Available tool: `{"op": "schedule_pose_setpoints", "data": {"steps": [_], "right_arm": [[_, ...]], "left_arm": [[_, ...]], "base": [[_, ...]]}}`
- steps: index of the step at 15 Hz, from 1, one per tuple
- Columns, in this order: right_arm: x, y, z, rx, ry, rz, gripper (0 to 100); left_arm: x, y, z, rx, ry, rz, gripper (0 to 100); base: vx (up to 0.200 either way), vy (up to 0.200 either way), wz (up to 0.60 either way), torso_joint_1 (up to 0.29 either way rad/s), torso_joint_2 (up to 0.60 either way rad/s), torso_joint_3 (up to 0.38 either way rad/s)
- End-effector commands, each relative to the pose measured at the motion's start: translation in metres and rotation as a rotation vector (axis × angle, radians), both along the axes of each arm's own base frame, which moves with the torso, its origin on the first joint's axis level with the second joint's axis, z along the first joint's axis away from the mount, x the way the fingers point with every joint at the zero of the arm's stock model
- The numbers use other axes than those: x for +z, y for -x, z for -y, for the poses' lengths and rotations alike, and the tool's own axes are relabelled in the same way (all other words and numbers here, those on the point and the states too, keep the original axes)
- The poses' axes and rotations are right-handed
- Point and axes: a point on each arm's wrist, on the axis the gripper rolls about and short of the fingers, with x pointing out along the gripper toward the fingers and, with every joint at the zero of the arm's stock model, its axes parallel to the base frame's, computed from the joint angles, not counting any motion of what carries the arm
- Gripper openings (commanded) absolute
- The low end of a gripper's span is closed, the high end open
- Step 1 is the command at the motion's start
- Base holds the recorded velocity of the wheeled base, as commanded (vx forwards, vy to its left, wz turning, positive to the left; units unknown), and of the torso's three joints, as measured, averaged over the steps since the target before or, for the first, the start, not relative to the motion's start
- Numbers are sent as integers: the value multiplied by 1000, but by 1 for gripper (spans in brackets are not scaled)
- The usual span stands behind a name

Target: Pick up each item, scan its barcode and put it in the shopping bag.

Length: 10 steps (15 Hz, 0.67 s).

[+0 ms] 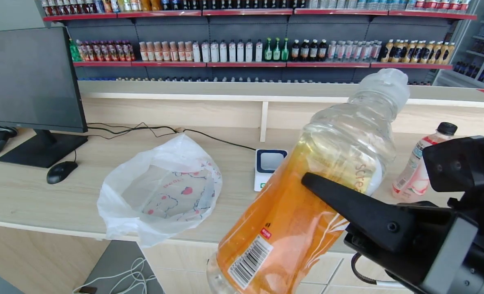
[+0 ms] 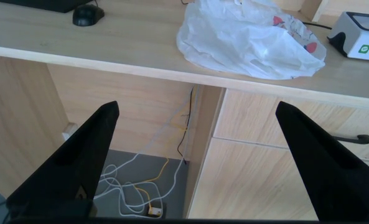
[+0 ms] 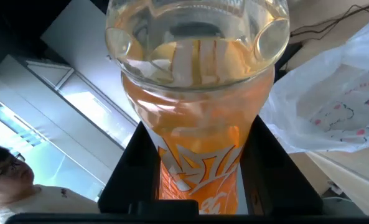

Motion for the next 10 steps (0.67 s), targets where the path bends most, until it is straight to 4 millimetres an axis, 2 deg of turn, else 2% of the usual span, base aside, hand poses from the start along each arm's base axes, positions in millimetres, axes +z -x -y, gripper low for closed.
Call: {"op": "schedule_pose_setpoints", "data": {"steps": [1,10], "right_arm": [[2,1,-1,14,-19,-17,0],[16,-3,-5,77,-135,-108,0]], "left_arm": [[0,0,0,0,-1,1,100],[0,0,0,0,-1,1,100]], "base": [[0,0,0,0,0,0],[0,0,0,0,0,0]]}}
